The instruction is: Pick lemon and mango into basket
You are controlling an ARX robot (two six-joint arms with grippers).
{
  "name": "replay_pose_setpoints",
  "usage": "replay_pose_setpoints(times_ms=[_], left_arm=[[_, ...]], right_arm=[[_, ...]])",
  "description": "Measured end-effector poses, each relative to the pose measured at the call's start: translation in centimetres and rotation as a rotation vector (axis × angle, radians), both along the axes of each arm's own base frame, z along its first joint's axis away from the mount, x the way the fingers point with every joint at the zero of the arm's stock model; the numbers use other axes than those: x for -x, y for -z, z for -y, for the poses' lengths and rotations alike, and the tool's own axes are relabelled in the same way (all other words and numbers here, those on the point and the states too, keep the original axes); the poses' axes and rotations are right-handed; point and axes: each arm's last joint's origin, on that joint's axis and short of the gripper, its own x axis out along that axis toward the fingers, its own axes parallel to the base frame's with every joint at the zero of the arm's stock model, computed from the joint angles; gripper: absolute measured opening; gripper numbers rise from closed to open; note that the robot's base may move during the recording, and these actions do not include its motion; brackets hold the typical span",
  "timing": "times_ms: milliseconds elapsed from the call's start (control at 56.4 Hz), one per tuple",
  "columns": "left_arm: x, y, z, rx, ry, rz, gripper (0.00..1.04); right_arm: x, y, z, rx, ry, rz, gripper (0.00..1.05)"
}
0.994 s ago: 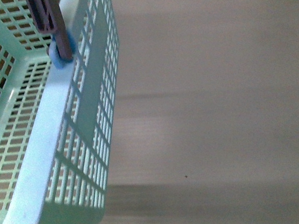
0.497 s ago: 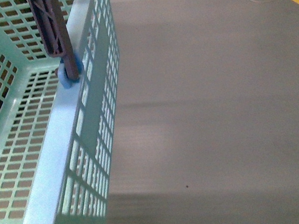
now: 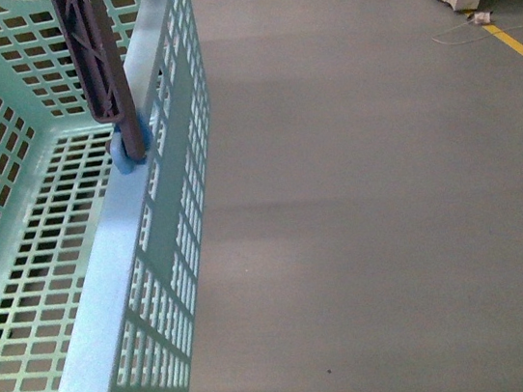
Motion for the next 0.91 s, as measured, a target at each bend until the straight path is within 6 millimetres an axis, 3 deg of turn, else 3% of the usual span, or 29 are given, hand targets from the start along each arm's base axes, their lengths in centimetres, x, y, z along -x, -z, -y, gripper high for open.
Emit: replay_pose_setpoints(times_ms=[905], left_arm=[[0.0,0.0,0.0,-0.001,0.0,0.0,0.06]], right_arm=[[0.0,0.0,0.0,0.001,0.0,0.0,0.96]])
